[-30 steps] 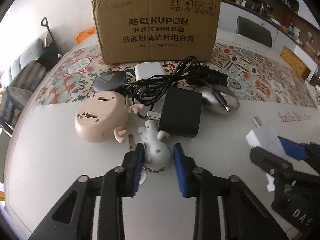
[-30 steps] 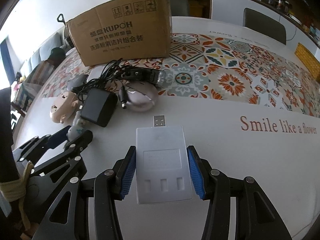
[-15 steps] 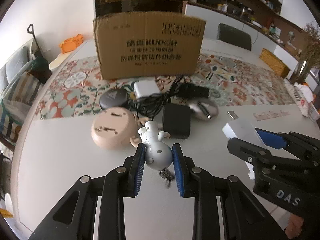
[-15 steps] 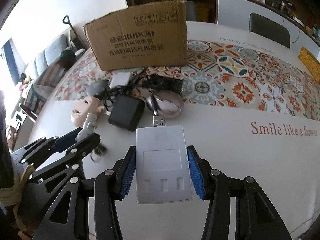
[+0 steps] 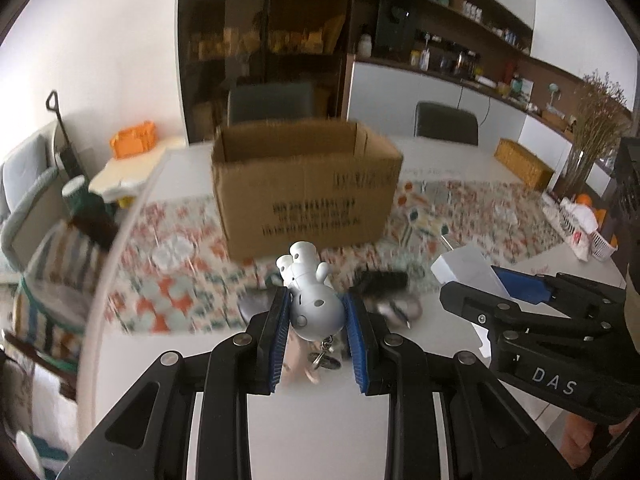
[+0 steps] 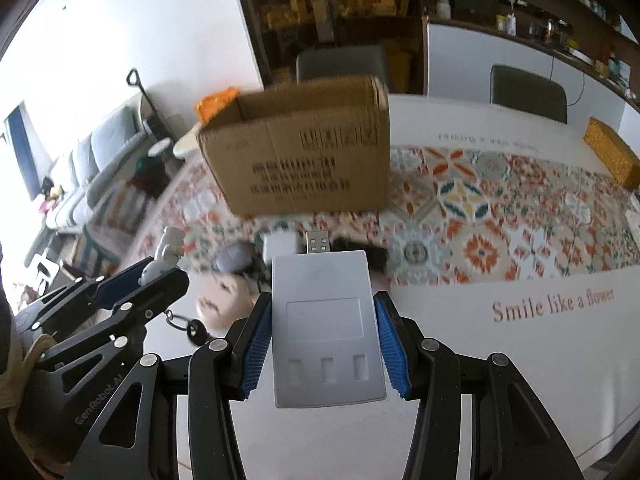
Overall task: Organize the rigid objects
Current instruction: 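Grasp the white figurine keychain with the left tool while the right tool holds the power bank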
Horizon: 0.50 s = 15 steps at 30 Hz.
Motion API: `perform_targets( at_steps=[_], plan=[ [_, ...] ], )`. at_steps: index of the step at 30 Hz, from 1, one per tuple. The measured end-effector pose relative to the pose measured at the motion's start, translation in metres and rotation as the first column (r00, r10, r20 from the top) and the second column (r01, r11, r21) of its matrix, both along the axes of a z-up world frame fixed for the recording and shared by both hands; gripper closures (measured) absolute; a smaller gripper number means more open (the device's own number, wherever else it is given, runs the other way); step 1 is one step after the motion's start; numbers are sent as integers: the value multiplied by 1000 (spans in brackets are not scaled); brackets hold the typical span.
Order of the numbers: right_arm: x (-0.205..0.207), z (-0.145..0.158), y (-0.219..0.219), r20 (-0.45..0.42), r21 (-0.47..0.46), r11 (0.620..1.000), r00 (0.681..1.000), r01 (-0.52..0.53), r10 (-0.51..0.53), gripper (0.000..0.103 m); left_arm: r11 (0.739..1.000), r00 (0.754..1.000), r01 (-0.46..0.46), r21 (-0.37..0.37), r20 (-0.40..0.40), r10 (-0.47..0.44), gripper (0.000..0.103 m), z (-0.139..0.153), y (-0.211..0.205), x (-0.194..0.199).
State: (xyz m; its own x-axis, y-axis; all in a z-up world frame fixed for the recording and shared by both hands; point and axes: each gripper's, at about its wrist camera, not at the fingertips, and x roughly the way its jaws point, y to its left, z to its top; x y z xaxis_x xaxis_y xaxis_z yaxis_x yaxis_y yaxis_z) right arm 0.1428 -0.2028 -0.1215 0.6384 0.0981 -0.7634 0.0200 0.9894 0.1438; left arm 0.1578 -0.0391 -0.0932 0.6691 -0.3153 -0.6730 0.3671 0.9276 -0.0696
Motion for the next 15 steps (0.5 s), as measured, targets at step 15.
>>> perform_targets(
  at_steps=[15],
  plan=[
    [47, 65, 23, 133, 0, 995, 986, 103, -102, 53, 995, 997, 43, -87, 66, -37, 75, 56, 28, 58]
  ],
)
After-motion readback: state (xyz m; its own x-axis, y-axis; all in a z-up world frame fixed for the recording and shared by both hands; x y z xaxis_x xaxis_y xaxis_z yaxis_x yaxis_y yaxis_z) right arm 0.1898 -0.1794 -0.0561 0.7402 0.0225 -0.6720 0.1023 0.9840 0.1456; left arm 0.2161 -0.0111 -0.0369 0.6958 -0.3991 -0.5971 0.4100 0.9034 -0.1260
